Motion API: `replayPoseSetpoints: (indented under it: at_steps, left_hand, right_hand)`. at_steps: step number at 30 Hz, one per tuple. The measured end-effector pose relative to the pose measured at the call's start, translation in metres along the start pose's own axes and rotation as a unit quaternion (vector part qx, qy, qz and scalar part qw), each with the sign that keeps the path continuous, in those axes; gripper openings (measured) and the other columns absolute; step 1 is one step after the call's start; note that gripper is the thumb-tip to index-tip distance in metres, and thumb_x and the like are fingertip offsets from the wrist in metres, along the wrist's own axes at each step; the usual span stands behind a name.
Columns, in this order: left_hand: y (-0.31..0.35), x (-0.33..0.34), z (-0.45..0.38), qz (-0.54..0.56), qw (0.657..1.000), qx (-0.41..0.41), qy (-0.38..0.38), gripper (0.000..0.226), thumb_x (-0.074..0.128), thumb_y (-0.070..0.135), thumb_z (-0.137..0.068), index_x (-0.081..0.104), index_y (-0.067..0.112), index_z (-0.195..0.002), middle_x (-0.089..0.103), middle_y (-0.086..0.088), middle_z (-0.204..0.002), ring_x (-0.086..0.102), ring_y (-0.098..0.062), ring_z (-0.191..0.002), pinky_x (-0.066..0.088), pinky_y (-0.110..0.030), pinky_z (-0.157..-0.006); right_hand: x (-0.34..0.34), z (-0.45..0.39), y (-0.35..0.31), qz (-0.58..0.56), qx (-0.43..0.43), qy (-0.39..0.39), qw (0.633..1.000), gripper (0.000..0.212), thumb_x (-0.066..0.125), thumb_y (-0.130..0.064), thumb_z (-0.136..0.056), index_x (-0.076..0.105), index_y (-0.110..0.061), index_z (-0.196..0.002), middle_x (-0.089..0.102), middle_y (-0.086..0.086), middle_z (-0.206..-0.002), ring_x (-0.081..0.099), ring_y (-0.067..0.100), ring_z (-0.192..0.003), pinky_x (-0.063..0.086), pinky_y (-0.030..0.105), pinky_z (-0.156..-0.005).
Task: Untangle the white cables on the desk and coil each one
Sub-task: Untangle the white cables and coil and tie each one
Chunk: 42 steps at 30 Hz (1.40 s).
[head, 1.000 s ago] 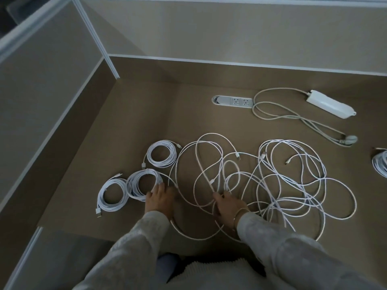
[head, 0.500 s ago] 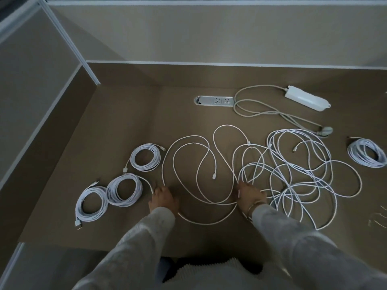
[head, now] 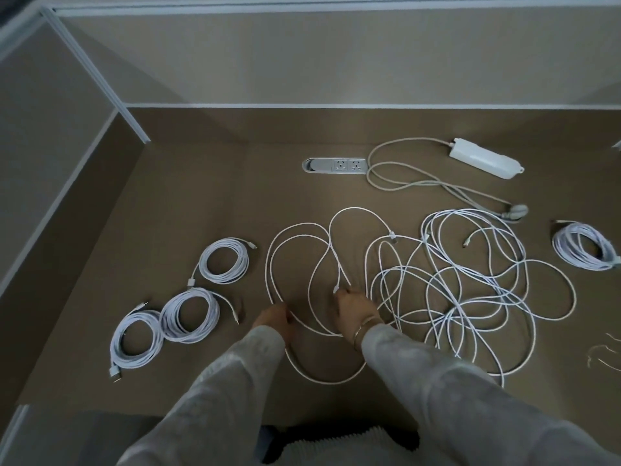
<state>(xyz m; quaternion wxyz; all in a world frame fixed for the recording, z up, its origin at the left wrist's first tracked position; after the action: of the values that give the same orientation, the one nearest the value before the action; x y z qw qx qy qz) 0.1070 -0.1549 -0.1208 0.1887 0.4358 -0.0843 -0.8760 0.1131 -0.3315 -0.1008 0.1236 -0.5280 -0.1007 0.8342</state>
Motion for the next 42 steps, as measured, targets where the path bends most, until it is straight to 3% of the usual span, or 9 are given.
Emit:
replayPoseSetpoints:
  at_steps: [13,16,22,26,31,34,37,39,42]
  left_hand:
    - [0.023,-0.036,-0.019,-0.003,0.998,0.063,0.01,0.026,0.052,0.019,-0.091,0.065,0.007,-0.111,0.066,-0.015,-0.114,0.059,-0.032,-0.11,0.043,-0.033,-0.091]
    - [0.041,-0.061,-0.017,-0.006,0.993,0.105,0.05,0.036,0.053,0.014,-0.09,0.057,0.006,-0.126,0.062,-0.016,-0.122,0.056,-0.033,-0.116,0.039,-0.033,-0.096]
    - [0.104,-0.136,-0.001,-0.027,0.945,0.252,0.207,0.064,0.064,0.012,-0.083,0.04,0.007,-0.142,0.037,-0.016,-0.147,0.038,-0.035,-0.133,0.028,-0.038,-0.11]
    - [0.141,-0.158,0.001,-0.08,0.931,0.286,0.214,0.044,0.052,0.023,-0.095,0.045,0.02,-0.139,0.045,-0.002,-0.143,0.037,-0.022,-0.136,0.007,-0.044,-0.117]
    - [0.157,-0.179,0.018,0.049,0.938,0.298,0.168,0.019,0.051,0.022,-0.098,0.062,0.011,-0.109,0.066,-0.01,-0.107,0.061,-0.029,-0.1,0.037,-0.027,-0.085]
    - [0.161,-0.192,0.031,0.079,0.945,0.284,0.144,0.017,0.057,0.025,-0.095,0.063,0.011,-0.103,0.064,-0.002,-0.095,0.06,-0.021,-0.09,0.039,-0.022,-0.075]
    - [0.168,-0.211,0.054,0.119,0.936,0.304,0.133,0.014,0.061,0.025,-0.093,0.064,0.015,-0.084,0.06,0.002,-0.074,0.054,-0.011,-0.068,0.039,-0.021,-0.065]
    - [0.176,-0.226,0.072,0.16,0.922,0.328,0.126,0.021,0.064,0.025,-0.092,0.065,0.017,-0.073,0.052,0.004,-0.061,0.044,-0.007,-0.054,0.034,-0.019,-0.055]
    - [0.191,-0.247,0.099,0.226,0.899,0.356,0.118,0.019,0.065,0.023,-0.091,0.071,0.011,-0.078,0.046,0.006,-0.054,0.037,-0.004,-0.048,0.03,-0.018,-0.049]
  right_hand:
    - [0.001,-0.054,0.017,-0.022,0.145,0.003,0.989,0.033,0.044,-0.023,-0.096,0.054,-0.006,-0.122,0.061,0.013,-0.123,0.059,0.031,-0.114,0.047,0.038,-0.092]
    - [-0.021,-0.048,0.009,-0.082,0.105,0.031,0.991,0.037,0.052,-0.033,-0.092,0.055,-0.004,-0.114,0.064,0.017,-0.115,0.059,0.034,-0.11,0.046,0.036,-0.087]
    - [-0.13,-0.017,-0.022,-0.206,-0.085,0.23,0.947,0.004,0.063,-0.01,-0.082,0.063,-0.01,-0.087,0.063,0.011,-0.083,0.061,0.031,-0.076,0.044,0.034,-0.069]
    - [-0.201,0.019,-0.033,-0.246,-0.146,0.328,0.9,0.004,0.067,-0.011,-0.082,0.064,-0.014,-0.08,0.064,0.004,-0.073,0.057,0.019,-0.064,0.043,0.027,-0.065]
    - [-0.238,0.038,-0.003,-0.445,-0.105,0.32,0.83,0.018,0.063,-0.01,-0.087,0.059,-0.026,-0.081,0.063,0.012,-0.075,0.061,0.013,-0.065,0.049,0.025,-0.06]
    - [-0.247,0.048,0.013,-0.6,-0.082,0.289,0.741,0.015,0.055,0.002,-0.091,0.057,-0.011,-0.086,0.062,0.01,-0.075,0.062,0.007,-0.059,0.051,0.022,-0.047]
    - [-0.246,0.059,0.024,-0.652,-0.056,0.285,0.7,0.011,0.055,0.003,-0.09,0.056,-0.008,-0.093,0.065,0.003,-0.072,0.063,0.009,-0.056,0.051,0.022,-0.045]
    - [-0.225,0.055,0.023,-0.669,-0.017,0.245,0.702,0.023,0.058,0.002,-0.089,0.05,-0.008,-0.108,0.061,0.007,-0.079,0.061,0.013,-0.059,0.051,0.021,-0.045]
    - [-0.174,0.049,0.004,-0.629,0.044,0.152,0.761,0.053,0.064,0.004,-0.084,0.037,-0.015,-0.126,0.057,0.006,-0.085,0.055,0.013,-0.067,0.052,0.019,-0.054]
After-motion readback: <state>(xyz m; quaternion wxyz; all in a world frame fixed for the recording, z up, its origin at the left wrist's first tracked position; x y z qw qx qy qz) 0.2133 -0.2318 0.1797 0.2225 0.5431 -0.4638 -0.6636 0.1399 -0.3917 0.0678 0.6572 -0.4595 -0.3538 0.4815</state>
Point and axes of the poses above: each hand's wrist, its own z-axis away from the middle knuckle, its own x-axis out of the palm, y = z × x, the point moved 9 cm from there along -z, towards the middle knuckle
